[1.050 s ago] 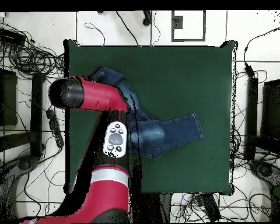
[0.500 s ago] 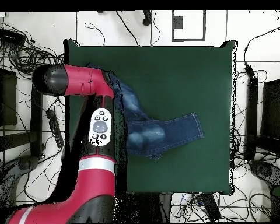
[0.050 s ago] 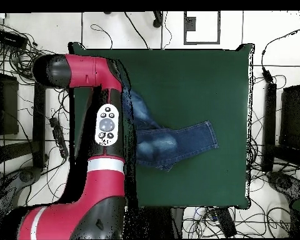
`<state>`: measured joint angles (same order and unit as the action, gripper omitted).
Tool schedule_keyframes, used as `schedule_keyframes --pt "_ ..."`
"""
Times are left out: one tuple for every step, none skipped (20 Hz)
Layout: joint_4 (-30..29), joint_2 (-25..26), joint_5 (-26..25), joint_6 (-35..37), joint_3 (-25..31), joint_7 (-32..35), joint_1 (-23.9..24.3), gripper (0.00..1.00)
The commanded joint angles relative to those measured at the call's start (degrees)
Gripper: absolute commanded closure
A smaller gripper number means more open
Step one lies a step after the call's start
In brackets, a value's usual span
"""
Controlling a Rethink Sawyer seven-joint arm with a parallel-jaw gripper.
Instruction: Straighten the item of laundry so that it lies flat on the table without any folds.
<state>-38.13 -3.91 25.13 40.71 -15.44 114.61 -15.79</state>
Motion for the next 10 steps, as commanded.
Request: schedule_keyframes --pt "6.3 2.5 -0.5 8.0 -0.1 10.7 0.5 0.0" --pt "6.4 2.5 -0.7 7.9 0.0 10.0 0.7 0.0" --pt "6.6 2.6 -0.8 7.9 0.1 9.4 0.8 0.0" --pt "7.6 3.1 -0.9 8.2 0.1 8.7 1.1 0.0" --pt "8.3 3.4 -1.0 8.5 0.0 8.3 1.3 0.0" --pt "8.8 3.6 -1.1 8.8 -0.2 8.2 1.3 0.0" --pt "9.1 3.7 -1.3 8.9 -0.5 8.4 1.3 0.0" --pt "9.7 3.9 -1.4 9.0 -0.7 8.2 1.4 0.0" --pt "10.3 4.2 -1.7 8.4 -0.8 7.7 1.5 0.0" --pt "10.3 4.2 -1.4 8.6 -0.2 7.7 1.6 0.0"
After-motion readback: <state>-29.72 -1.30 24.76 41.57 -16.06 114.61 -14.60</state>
